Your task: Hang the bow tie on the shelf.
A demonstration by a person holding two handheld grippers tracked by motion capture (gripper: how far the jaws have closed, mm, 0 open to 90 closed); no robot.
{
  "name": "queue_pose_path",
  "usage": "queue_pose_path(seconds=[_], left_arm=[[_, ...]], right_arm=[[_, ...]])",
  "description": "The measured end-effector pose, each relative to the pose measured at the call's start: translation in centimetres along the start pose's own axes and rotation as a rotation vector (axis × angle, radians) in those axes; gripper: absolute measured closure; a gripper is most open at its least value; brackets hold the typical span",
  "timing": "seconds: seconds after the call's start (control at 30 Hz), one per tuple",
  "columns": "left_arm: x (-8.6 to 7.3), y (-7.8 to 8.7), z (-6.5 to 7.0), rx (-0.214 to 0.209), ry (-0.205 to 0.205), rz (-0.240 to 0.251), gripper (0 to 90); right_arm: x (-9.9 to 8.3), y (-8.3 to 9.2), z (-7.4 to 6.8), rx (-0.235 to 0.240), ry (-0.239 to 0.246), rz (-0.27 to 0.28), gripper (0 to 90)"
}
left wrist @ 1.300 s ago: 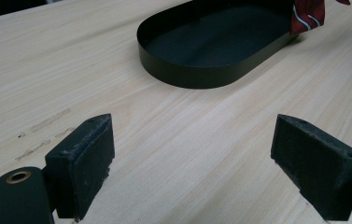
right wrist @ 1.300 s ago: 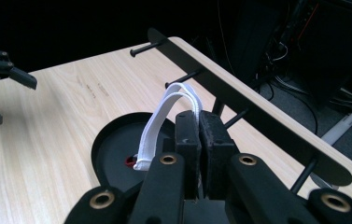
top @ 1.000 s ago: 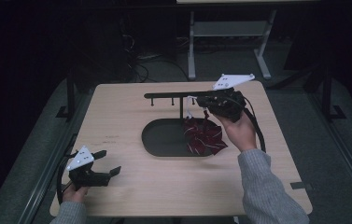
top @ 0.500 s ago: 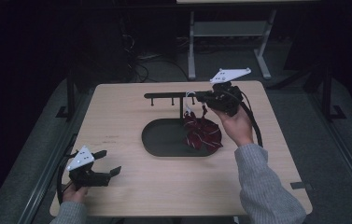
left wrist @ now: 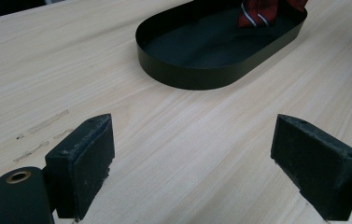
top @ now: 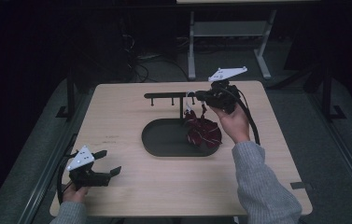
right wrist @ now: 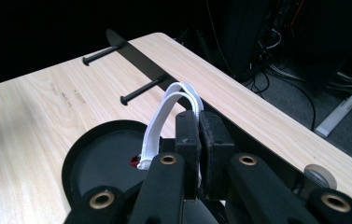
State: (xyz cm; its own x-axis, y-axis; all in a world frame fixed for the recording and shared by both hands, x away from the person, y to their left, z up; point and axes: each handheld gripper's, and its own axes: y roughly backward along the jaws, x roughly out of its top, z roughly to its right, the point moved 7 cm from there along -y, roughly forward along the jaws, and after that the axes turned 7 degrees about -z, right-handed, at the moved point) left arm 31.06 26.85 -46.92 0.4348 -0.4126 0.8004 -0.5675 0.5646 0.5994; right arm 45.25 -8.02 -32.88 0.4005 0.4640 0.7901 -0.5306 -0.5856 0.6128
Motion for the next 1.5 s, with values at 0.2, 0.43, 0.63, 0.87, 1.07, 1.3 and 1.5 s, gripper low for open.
queue_pose_path(seconds=[0.2, 0.43, 0.63, 0.87, 1.07, 1.3, 1.5], left_arm=[[0.0, 0.0, 0.1, -0.002, -0.002, -0.002, 13.0], [0.0, 0.0, 0.0, -0.001, -0.006, -0.001, 13.0], [0.0, 0.0, 0.0, -0.001, -0.005, -0.002, 13.0], [0.0, 0.0, 0.0, -0.002, -0.004, 0.000, 13.0], [0.0, 0.0, 0.1, -0.003, -0.004, -0.001, 13.0], [0.0, -0.1, 0.1, -0.006, -0.003, -0.003, 13.0], [0.1, -0.2, 0.2, -0.005, -0.010, -0.008, 13.0]], right_arm=[[-0.4, -0.7, 0.6, -0.001, -0.011, -0.021, 86.6], [-0.7, -1.3, 0.8, -0.012, -0.026, -0.042, 86.5], [-1.2, -1.8, 1.3, -0.025, -0.042, -0.059, 86.4], [-1.6, -2.3, 1.7, -0.030, -0.055, -0.080, 85.8], [-1.8, -2.3, 1.8, -0.030, -0.051, -0.086, 84.9], [-2.0, -2.3, 1.7, -0.025, -0.048, -0.104, 83.4], [-2.0, -2.0, 1.9, -0.020, -0.050, -0.091, 82.6]])
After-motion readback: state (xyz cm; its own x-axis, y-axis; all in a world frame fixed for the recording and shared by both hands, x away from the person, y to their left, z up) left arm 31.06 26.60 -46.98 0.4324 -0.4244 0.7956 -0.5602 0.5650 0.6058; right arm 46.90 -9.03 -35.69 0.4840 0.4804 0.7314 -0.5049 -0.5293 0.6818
